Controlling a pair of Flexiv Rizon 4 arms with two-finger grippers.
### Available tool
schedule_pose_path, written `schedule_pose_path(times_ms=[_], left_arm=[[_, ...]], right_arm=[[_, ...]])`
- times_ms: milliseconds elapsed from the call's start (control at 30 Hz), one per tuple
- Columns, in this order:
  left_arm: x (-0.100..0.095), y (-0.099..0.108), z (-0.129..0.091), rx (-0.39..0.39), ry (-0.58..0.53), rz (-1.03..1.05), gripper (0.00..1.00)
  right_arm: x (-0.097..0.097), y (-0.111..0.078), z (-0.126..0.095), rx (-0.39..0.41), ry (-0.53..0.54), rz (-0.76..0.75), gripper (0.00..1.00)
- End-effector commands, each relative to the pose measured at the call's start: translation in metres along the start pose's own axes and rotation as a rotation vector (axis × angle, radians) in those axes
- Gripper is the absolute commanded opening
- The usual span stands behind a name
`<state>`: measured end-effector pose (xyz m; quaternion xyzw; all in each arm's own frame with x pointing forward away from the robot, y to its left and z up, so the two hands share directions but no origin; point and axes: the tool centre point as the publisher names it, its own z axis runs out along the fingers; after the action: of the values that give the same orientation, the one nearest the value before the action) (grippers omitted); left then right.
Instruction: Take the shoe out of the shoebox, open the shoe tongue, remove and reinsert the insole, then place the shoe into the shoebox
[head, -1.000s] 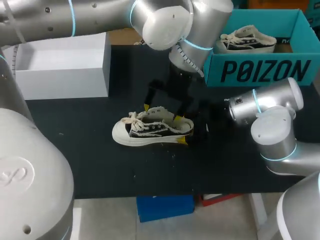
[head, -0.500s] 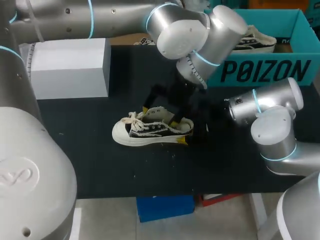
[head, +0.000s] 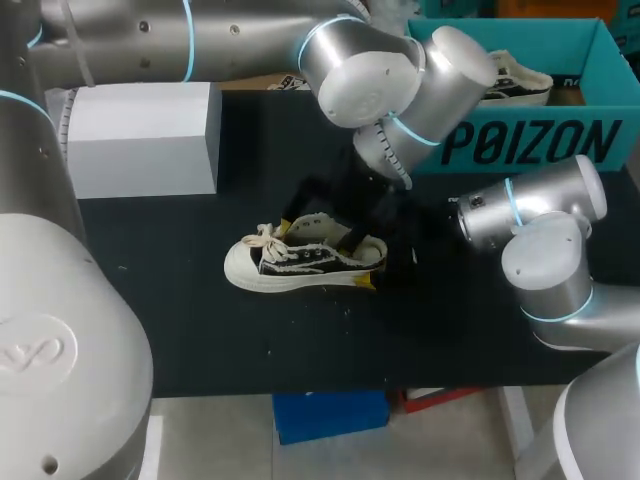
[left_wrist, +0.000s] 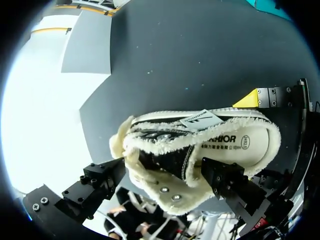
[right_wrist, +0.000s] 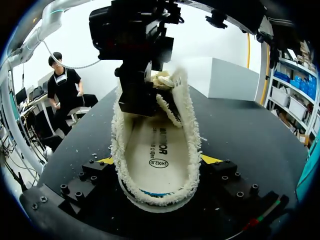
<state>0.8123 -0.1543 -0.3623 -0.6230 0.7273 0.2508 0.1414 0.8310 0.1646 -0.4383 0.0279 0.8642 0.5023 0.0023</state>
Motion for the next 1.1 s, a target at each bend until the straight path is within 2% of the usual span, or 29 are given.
schedule_pose_path(times_ms=[33,67,100,167,200,267,367,400,467,1100], left_arm=[[0.003,0.003,0.003,0.005,-0.015,0.005,1.00],[0.003,0.003,0.004,0.005,-0.018,0.007,1.00],[0.004,0.003,0.004,0.008,-0.024,0.010,0.93],[0.005,0.003,0.005,0.011,-0.032,0.014,0.49],[0.005,0.003,0.006,0.012,-0.036,0.015,0.44],[0.006,0.003,0.007,0.013,-0.049,0.016,0.42],[0.006,0.002,0.008,0.012,-0.054,0.014,0.18],[0.006,0.002,0.008,0.012,-0.056,0.012,0.14],[0.005,0.001,0.008,0.013,-0.058,0.012,0.00],[-0.003,-0.003,-0.004,0.045,-0.025,0.010,0.00]], right_arm=[[-0.001,-0.001,0.003,0.000,-0.002,0.001,0.00],[-0.001,-0.001,0.003,0.000,-0.002,0.001,0.00],[-0.001,-0.001,0.003,0.000,-0.002,0.001,0.00],[-0.001,-0.001,0.003,0.000,-0.002,0.001,0.00],[-0.001,-0.001,0.003,0.000,-0.002,0.001,0.00],[-0.001,-0.001,0.003,0.000,-0.002,0.001,0.00],[-0.001,-0.001,0.003,0.000,-0.002,0.001,0.00],[-0.001,-0.001,0.003,0.000,-0.002,0.001,0.00],[-0.001,-0.001,0.003,0.000,-0.002,0.001,0.00],[-0.001,-0.001,0.003,0.000,-0.002,0.001,0.00]])
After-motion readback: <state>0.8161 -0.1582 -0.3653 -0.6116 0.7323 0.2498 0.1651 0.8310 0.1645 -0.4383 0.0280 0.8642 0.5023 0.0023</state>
